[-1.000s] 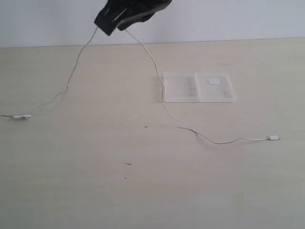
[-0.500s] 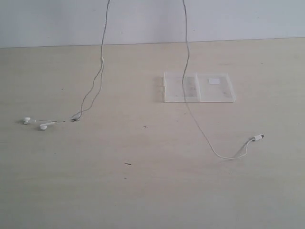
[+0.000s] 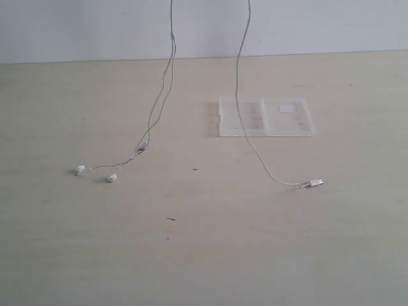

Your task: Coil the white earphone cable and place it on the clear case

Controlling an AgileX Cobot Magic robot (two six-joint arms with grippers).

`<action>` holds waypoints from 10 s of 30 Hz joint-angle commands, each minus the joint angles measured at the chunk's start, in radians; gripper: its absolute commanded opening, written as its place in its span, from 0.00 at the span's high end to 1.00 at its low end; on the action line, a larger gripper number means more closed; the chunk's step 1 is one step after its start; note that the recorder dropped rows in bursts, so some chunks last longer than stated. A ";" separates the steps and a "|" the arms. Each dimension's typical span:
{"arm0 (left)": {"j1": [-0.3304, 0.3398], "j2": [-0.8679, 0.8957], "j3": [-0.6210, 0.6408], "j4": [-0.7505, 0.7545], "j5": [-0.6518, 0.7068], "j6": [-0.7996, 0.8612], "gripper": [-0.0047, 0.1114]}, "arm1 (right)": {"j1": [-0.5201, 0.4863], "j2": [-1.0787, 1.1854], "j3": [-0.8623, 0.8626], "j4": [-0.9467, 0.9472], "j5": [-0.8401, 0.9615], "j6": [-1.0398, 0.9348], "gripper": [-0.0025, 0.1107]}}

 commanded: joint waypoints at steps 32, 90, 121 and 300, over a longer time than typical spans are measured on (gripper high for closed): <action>-0.013 0.000 0.000 -0.004 -0.011 0.002 0.96 | -0.033 -0.044 -0.208 0.123 -0.059 -0.014 0.98; -0.085 0.895 -0.509 1.043 -0.576 -0.893 0.64 | 0.101 -0.034 0.017 0.024 -0.375 -0.024 0.98; -0.175 1.064 -0.531 1.042 -0.997 -0.713 0.32 | 0.101 -0.032 0.015 -0.117 -0.388 0.091 0.98; -0.733 1.226 -0.933 0.237 -0.037 0.107 0.96 | -0.261 -0.263 1.574 -1.132 -1.671 1.288 0.98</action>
